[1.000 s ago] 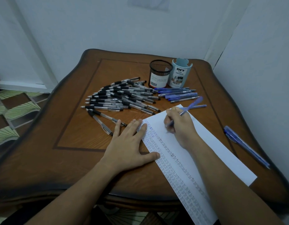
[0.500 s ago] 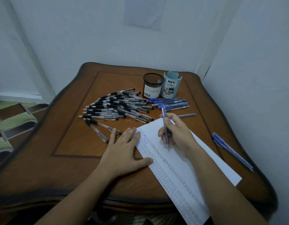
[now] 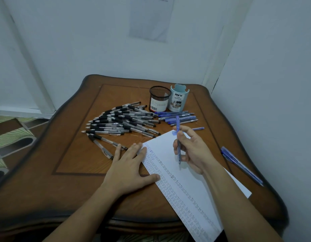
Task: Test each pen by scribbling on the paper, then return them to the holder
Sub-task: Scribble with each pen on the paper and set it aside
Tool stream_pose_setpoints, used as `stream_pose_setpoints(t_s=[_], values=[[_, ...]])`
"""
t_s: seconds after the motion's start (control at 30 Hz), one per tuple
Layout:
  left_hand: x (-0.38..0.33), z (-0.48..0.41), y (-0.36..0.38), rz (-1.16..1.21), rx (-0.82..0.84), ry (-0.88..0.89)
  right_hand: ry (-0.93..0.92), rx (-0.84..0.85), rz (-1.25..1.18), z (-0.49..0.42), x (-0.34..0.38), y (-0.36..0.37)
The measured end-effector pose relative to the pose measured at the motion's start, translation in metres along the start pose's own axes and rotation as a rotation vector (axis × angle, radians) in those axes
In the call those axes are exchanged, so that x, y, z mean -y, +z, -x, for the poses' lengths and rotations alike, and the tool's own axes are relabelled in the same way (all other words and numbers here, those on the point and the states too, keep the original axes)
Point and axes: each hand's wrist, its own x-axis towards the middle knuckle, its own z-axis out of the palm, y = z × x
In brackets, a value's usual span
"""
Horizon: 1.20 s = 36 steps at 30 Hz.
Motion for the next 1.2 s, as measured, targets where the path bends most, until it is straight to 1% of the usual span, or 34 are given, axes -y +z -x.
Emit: stream_pose_setpoints(t_s=[0.2, 0.33, 0.4, 0.47, 0.5, 0.53, 0.6, 0.67, 0.73, 0.87, 1.0, 1.07, 1.13, 1.17, 1.2], values=[[0.0, -0.001, 0.0, -0.013, 0.009, -0.006, 0.066, -0.052, -0.009, 0.0, 0.004, -0.009], [0.002, -0.001, 0.001, -0.022, 0.0, 0.0, 0.064, -0.113, 0.018, 0.0, 0.012, -0.022], [0.001, -0.001, 0.003, -0.015, -0.018, 0.003, -0.007, -0.197, 0.147, -0.001, 0.014, -0.038], [0.002, -0.001, 0.003, -0.004, -0.026, 0.006, -0.126, -0.309, 0.428, -0.001, 0.014, -0.063], [0.002, -0.001, 0.003, -0.001, -0.025, 0.005, -0.157, -0.363, 0.592, 0.001, 0.016, -0.078], [0.002, -0.001, 0.002, -0.002, -0.023, 0.004, -0.152, -0.411, 0.731, 0.003, 0.016, -0.095], [0.001, -0.001, 0.001, -0.011, -0.011, 0.002, -0.052, -0.474, 0.904, 0.01, 0.017, -0.127], [0.0, -0.001, 0.0, -0.017, 0.003, -0.001, 0.07, -0.469, 0.997, 0.018, 0.013, -0.152], [0.001, -0.001, 0.0, -0.021, 0.01, -0.002, 0.161, -0.427, 1.012, 0.023, 0.005, -0.162], [0.0, -0.002, 0.002, -0.014, 0.002, 0.004, 0.173, -0.395, 0.989, 0.027, -0.005, -0.164], [0.0, -0.002, 0.001, 0.002, 0.003, 0.0, 0.203, -0.402, 1.04, 0.027, -0.002, -0.165], [0.0, -0.002, 0.002, 0.005, -0.001, 0.002, 0.141, -0.459, 1.057, 0.023, 0.002, -0.159], [-0.001, -0.002, 0.001, -0.001, 0.002, 0.002, 0.007, -0.506, 1.051, 0.009, 0.005, -0.14], [-0.001, -0.002, 0.001, -0.012, 0.008, 0.0, -0.056, -0.479, 1.067, -0.002, 0.004, -0.127], [-0.001, -0.002, 0.0, -0.022, 0.013, -0.002, -0.103, -0.408, 1.098, -0.014, 0.003, -0.113]])
